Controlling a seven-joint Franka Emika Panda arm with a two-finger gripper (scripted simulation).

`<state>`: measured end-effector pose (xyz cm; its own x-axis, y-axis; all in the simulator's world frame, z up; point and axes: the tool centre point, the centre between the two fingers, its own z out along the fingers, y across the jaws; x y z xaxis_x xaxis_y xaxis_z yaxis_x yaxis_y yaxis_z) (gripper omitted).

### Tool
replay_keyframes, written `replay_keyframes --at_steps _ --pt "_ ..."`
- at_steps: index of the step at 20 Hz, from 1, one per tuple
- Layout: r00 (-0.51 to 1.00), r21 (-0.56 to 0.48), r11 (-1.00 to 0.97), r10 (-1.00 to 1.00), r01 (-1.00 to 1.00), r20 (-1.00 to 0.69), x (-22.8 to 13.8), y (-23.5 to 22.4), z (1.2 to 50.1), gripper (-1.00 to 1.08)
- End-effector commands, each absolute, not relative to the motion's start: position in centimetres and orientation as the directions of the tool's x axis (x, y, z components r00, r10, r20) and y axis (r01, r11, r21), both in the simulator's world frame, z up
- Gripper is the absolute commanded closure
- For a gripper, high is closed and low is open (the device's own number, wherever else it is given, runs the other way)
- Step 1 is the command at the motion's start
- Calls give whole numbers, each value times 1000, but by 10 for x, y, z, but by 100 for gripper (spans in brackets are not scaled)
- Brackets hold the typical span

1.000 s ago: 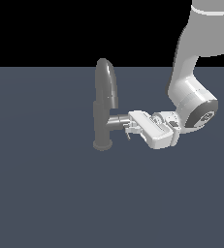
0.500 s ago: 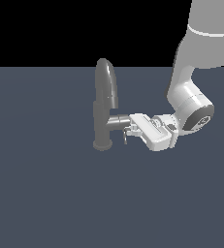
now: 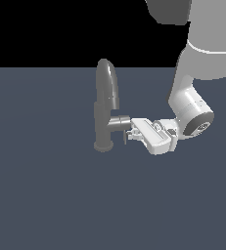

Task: Turn on the faucet by rotating a designated handle.

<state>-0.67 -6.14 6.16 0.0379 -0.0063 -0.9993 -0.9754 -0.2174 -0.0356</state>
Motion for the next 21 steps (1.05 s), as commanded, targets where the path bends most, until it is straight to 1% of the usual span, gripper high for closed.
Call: replay_keyframes --at_steps 1,21 --pt "31 -30 -221 -4 -975 -1000 -2 -56 57 108" --pt "7 -7 -228 1 -974 -1000 31 -38 34 108"
